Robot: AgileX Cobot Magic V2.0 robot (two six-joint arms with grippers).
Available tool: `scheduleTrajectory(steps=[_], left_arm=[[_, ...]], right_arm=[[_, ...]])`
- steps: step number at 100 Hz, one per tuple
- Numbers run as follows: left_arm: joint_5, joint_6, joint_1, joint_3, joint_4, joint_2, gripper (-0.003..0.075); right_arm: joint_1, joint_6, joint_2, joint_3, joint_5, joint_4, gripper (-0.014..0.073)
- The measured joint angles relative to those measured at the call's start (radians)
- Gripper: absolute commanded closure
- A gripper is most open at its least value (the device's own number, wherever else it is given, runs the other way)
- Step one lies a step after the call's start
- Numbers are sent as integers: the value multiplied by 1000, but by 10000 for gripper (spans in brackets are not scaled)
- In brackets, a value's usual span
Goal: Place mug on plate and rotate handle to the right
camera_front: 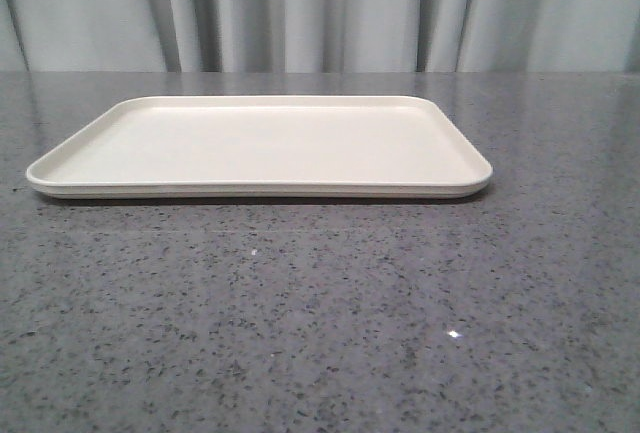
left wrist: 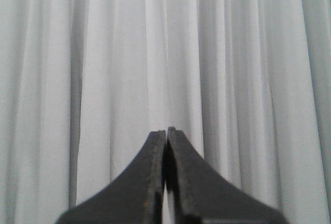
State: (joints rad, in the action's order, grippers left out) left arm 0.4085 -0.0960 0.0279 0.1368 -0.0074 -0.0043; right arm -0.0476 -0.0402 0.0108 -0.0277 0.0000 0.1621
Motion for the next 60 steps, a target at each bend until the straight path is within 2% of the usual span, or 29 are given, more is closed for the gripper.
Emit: scheduleTrajectory(steps=[12, 25, 43, 60], left_arm=[[-47, 0, 0, 49, 0, 0, 741], [-195, 0, 0, 122, 0, 0, 741], [-380, 0, 0, 260, 0, 0, 740], [-493, 0, 0, 392, 0, 29, 740]], right_arm=[[0, 0, 0, 3, 8, 24, 713], [0, 0, 0, 43, 23, 41, 713], [0, 0, -15, 181, 76, 45, 713], [0, -8, -114, 349, 135, 45, 713]])
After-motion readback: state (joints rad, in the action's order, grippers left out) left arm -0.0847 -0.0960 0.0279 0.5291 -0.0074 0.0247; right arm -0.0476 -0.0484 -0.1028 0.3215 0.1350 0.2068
